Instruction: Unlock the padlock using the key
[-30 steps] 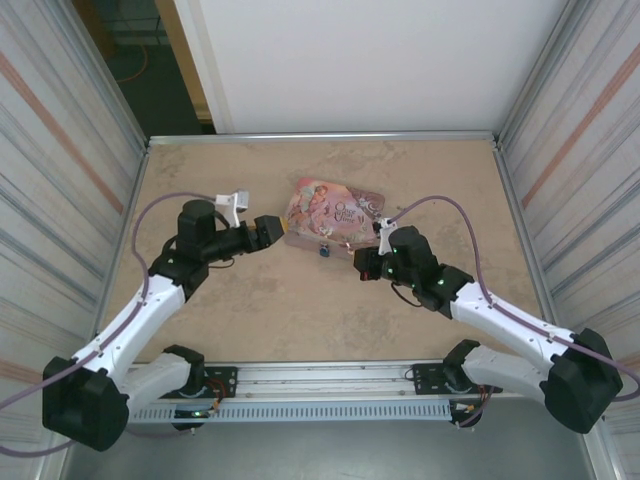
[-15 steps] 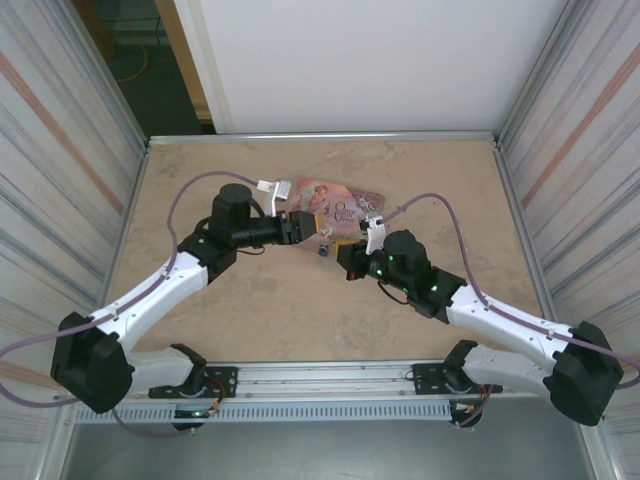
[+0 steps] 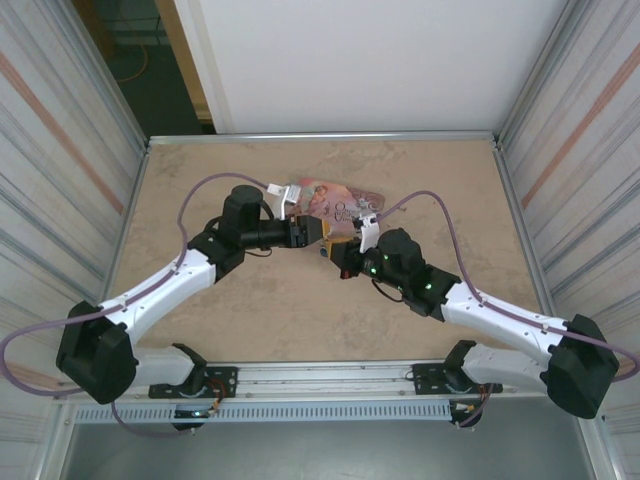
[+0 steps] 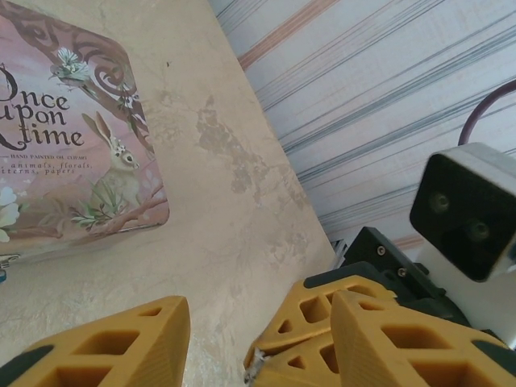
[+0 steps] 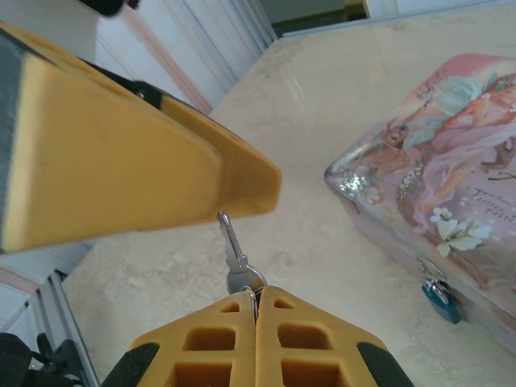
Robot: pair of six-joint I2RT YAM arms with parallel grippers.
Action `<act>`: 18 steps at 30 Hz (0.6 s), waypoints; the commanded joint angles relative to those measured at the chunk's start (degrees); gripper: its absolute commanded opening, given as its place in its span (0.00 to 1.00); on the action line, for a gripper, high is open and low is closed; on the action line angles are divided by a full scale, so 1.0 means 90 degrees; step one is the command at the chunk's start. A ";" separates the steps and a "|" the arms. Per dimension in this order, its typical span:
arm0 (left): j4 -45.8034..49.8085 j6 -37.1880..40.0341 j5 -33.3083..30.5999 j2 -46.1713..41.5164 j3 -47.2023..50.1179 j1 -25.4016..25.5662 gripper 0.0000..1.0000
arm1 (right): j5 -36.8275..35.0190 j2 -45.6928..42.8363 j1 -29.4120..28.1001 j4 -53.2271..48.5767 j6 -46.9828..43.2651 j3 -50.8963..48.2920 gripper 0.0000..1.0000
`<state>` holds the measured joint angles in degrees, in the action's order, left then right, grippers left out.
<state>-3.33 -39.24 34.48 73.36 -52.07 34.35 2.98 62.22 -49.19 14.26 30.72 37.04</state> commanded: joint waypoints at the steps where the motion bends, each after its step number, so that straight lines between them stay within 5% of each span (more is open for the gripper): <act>1: -0.0216 0.0057 -0.0024 0.0050 -0.0149 0.0070 0.49 | -0.0061 0.0033 -0.0062 0.0191 -0.0200 0.0260 0.00; 18: -0.0278 0.0044 -0.0022 0.0071 -0.0152 0.0080 0.17 | -0.0182 0.0070 -0.0072 0.0124 -0.0156 0.0288 0.00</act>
<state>-4.38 -39.24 34.48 73.89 -52.07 34.63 2.70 62.39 -49.28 14.96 30.72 37.74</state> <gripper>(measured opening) 0.188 0.046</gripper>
